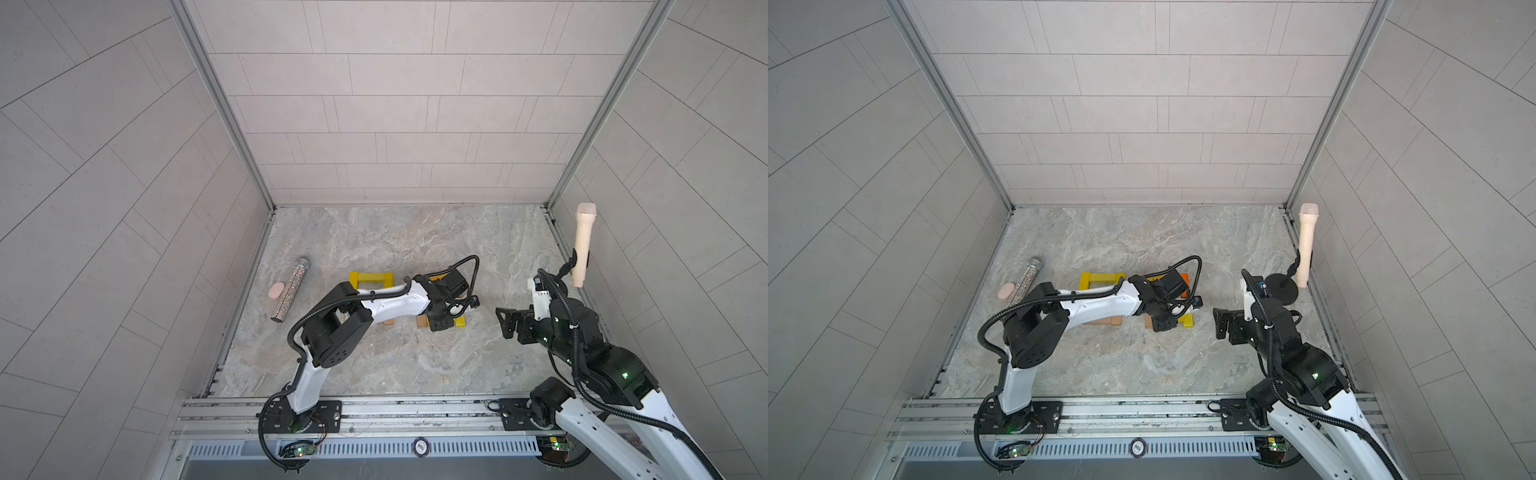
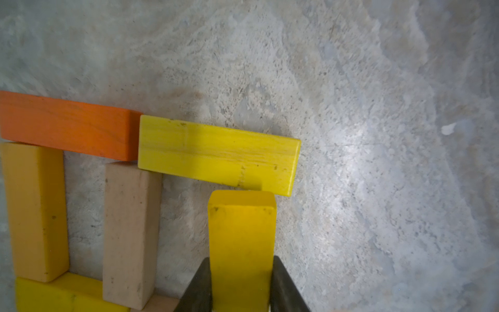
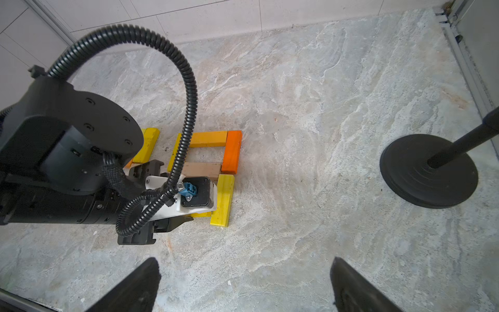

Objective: Assemble the number 8 with building blocks
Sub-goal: Assemble the building block at the center of the board.

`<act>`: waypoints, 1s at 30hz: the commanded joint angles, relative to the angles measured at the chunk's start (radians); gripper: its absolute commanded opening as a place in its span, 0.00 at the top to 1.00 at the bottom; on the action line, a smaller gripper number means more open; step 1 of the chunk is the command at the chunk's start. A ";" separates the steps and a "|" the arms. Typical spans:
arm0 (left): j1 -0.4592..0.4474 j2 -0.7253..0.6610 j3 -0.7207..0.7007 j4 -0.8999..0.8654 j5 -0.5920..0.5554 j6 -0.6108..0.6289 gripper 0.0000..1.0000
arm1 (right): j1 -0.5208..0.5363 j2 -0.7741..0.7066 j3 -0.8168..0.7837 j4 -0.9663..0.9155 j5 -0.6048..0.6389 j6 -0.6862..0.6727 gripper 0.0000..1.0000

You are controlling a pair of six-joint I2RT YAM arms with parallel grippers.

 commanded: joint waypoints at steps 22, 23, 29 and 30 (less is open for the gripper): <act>-0.024 0.025 -0.020 -0.006 -0.036 0.056 0.61 | 0.000 0.000 0.010 -0.004 0.015 0.016 0.00; -0.024 0.025 -0.020 -0.007 -0.038 0.057 0.61 | 0.000 -0.001 0.009 -0.004 0.015 0.016 0.00; -0.025 0.023 -0.020 -0.006 -0.042 0.058 0.53 | -0.002 0.000 0.009 -0.004 0.013 0.017 0.00; -0.025 0.022 -0.021 -0.007 -0.042 0.058 0.53 | 0.000 0.000 0.010 -0.004 0.014 0.017 0.00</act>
